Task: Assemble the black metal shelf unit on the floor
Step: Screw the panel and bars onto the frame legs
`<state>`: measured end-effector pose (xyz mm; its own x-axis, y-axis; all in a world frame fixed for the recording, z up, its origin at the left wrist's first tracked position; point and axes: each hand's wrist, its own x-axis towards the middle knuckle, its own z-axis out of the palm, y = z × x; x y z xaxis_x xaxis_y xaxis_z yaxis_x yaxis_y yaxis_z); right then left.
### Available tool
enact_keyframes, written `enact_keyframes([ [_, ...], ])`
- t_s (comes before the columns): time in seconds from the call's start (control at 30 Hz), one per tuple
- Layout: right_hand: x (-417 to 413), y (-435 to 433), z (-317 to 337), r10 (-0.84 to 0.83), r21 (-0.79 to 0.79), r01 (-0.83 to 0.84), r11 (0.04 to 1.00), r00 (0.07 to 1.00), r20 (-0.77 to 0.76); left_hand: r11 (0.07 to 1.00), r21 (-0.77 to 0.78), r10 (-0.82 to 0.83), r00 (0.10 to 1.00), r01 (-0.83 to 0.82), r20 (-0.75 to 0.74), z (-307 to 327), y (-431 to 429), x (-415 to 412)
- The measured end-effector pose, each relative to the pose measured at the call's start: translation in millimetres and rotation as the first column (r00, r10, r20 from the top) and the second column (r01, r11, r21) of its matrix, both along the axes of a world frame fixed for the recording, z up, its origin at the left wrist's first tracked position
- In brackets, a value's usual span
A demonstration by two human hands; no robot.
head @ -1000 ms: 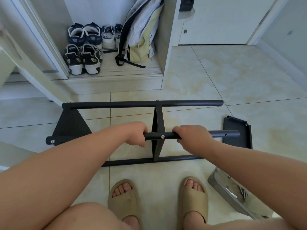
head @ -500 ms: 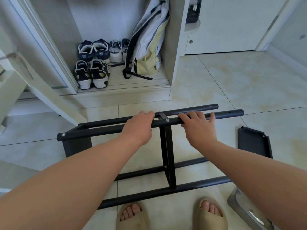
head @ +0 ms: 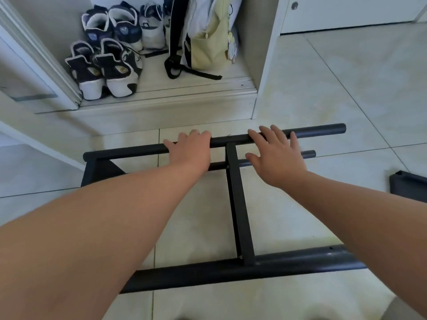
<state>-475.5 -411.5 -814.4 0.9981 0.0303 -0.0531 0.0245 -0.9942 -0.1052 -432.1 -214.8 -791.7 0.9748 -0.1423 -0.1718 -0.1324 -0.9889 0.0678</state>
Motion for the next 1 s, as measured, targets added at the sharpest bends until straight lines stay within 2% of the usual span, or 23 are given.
enact_keyframes([
  [0.17,4,-7,-24,0.039,0.016,-0.038,0.999,0.997,-0.071,1.0,-0.016,-0.01,0.999,0.01,0.047,-29,-1,7],
  [0.33,-10,-10,-2,0.045,0.063,-0.038,0.997,0.992,-0.12,0.998,-0.055,-0.02,1.0,0.021,0.016,-16,-3,-7],
  [0.5,-64,-29,44,0.03,0.081,-0.021,0.997,0.993,-0.115,0.985,-0.081,-0.149,0.989,0.151,0.022,16,-22,-56],
  [0.67,-146,-77,83,-0.011,0.028,0.016,0.999,0.987,-0.158,0.943,-0.12,-0.313,0.95,0.311,0.002,51,-66,-111],
  [0.87,-246,-149,93,-0.145,-0.027,0.143,0.989,0.96,-0.24,0.809,-0.186,-0.563,0.826,0.558,0.03,59,-135,-188],
  [1.0,-299,-189,74,-0.267,-0.002,0.277,0.961,0.925,-0.271,0.626,-0.218,-0.769,0.639,0.749,-0.016,38,-179,-244],
])
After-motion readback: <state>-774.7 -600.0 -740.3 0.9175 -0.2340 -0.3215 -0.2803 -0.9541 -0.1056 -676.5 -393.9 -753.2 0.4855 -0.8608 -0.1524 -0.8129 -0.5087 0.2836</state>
